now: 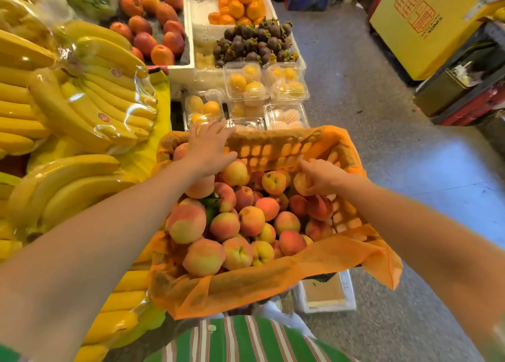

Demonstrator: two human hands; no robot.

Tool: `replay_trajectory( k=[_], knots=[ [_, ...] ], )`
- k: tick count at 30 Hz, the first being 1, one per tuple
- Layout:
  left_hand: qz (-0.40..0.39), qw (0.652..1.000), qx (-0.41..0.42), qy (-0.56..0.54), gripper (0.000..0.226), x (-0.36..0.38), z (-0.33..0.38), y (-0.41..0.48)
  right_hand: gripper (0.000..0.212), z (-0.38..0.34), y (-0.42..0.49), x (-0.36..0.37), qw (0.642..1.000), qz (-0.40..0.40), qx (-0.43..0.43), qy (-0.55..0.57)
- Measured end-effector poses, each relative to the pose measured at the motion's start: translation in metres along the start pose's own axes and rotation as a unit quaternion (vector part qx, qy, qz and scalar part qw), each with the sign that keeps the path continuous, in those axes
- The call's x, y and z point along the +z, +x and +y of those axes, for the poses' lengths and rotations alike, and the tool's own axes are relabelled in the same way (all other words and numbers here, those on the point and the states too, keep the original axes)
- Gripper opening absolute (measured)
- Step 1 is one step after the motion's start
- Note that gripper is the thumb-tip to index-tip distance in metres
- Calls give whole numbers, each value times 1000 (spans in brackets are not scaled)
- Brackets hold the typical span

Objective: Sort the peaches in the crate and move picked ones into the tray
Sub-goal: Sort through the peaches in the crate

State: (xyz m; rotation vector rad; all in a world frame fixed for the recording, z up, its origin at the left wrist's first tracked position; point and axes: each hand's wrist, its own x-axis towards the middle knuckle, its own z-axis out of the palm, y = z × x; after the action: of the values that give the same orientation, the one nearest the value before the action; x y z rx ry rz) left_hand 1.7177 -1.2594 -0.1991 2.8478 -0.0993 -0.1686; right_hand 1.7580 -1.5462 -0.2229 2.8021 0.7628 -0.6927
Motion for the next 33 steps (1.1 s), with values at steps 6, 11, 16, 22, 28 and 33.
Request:
replay_trajectory(
  k=[6, 11, 16, 22, 28, 33],
  knots=[
    [-6, 1000, 28, -10, 63, 5, -14, -8, 60, 5, 8, 16, 1000, -14, -11, -26],
    [7, 999, 38, -12, 62, 6, -17, -8, 69, -4, 12, 22, 1000, -27, 9, -7],
    [26, 999, 45, -11, 62, 7, -16, -12, 71, -29, 23, 17, 995, 15, 31, 89],
    [44, 997, 68, 2, 46, 7, -15, -17, 71, -54, 37, 24, 993, 11, 57, 99],
    [21, 998, 54, 14, 37, 7, -8, -17, 71, -49, 28, 20, 960, 58, 1, 272],
    [65, 986, 110, -108, 26, 4, 10, -15, 63, -39, -8, -1, 820, 62, -34, 567]
  ],
)
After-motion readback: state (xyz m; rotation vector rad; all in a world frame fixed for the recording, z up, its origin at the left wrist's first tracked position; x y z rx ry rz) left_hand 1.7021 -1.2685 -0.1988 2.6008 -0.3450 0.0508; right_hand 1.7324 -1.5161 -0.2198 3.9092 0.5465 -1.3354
